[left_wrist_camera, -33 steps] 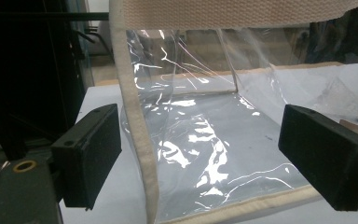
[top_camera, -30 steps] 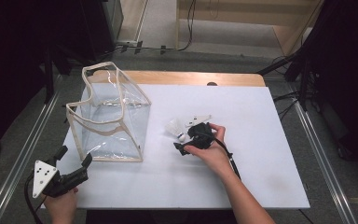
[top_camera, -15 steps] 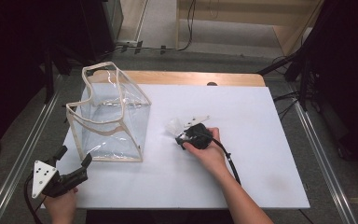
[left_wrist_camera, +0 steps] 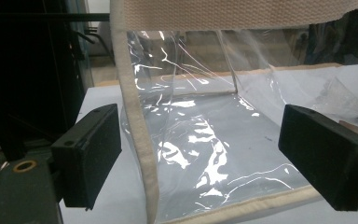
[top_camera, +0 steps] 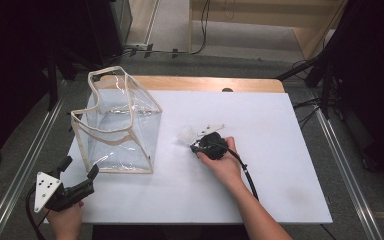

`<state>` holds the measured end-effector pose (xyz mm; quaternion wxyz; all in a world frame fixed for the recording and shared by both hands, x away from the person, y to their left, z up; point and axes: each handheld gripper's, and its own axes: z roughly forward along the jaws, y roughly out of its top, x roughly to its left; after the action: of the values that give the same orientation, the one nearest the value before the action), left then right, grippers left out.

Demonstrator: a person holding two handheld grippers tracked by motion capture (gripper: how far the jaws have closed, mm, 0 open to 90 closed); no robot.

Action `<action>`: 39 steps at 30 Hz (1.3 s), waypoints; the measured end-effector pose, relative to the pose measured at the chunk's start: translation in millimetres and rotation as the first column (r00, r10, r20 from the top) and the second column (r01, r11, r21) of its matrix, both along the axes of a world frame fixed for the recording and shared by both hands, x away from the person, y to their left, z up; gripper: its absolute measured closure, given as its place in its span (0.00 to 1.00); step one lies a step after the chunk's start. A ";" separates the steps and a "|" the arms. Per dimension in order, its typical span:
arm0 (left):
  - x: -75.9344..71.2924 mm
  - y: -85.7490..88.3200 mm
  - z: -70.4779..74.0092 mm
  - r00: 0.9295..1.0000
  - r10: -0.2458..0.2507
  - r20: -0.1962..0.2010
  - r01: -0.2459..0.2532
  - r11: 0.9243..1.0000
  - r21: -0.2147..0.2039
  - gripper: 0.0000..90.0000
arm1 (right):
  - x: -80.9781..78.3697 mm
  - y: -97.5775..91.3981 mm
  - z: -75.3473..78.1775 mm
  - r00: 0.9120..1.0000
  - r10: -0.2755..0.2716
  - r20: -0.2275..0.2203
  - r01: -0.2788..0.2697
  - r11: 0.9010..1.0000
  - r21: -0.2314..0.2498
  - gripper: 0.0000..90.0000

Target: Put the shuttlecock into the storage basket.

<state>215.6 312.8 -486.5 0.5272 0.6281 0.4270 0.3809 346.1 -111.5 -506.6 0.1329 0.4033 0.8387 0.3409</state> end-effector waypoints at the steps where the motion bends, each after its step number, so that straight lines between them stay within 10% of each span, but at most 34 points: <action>1: 0.0 0.0 0.0 1.000 0.000 0.000 0.000 1.000 0.000 0.15 | -1.1 -0.2 1.8 1.000 -0.009 -0.008 0.009 1.000 0.008 0.69; 39: 0.2 -1.3 -0.3 1.000 0.001 -0.001 -0.001 1.000 0.009 0.15 | -7.1 0.4 45.6 0.996 0.024 0.088 -0.033 0.993 0.111 0.69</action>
<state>215.8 311.5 -486.7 0.5240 0.6303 0.4261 0.3828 339.0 -111.2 -461.0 0.1413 0.3830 0.8174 0.4064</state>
